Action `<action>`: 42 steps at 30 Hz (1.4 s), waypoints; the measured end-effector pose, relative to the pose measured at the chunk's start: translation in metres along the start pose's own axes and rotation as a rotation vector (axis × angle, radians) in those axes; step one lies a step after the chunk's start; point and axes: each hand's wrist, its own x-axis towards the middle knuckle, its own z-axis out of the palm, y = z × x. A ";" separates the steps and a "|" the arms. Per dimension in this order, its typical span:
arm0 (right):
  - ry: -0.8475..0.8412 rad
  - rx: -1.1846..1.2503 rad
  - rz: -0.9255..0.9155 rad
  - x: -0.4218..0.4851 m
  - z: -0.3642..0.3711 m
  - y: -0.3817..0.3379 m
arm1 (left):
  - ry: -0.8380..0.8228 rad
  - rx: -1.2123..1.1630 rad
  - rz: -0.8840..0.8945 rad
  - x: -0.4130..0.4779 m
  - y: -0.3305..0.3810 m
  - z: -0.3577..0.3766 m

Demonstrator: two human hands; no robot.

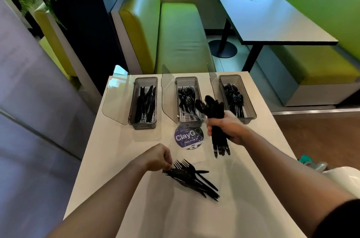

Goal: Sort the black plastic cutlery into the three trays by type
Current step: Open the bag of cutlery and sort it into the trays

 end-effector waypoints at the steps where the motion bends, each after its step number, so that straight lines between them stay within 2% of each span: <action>1: 0.028 0.034 -0.028 0.001 -0.001 -0.006 | -0.003 0.022 -0.009 -0.001 0.000 0.001; 4: 0.118 0.154 -0.096 0.005 -0.001 -0.025 | 0.106 -0.061 0.012 -0.004 0.009 0.001; 8: 0.163 0.326 -0.148 0.009 0.011 -0.047 | 0.328 -0.337 0.197 -0.015 0.046 -0.012; 11: 0.141 0.437 -0.149 0.010 0.028 -0.054 | 0.255 -0.535 0.322 -0.025 0.079 -0.023; 16: 0.133 0.556 -0.111 0.012 0.058 -0.047 | 0.051 -0.723 0.337 -0.029 0.113 -0.030; 20: 0.156 0.522 -0.065 0.012 0.073 -0.029 | 0.062 -0.622 0.324 -0.020 0.117 -0.027; 23: 0.160 0.386 -0.031 0.013 0.076 -0.016 | 0.091 -0.554 0.328 -0.014 0.114 -0.021; 28: 0.016 0.274 -0.004 0.011 0.074 0.002 | 0.201 -0.614 0.361 -0.012 0.115 -0.012; 34: 0.027 0.230 -0.003 0.009 0.079 0.003 | 0.272 -0.629 0.330 -0.003 0.107 -0.001; 37: 0.044 0.199 0.022 0.010 0.082 0.001 | 0.251 -0.647 0.271 -0.003 0.105 -0.001; 42: -0.011 0.198 -0.006 0.008 0.081 -0.007 | 0.113 -0.714 0.222 -0.011 0.101 -0.006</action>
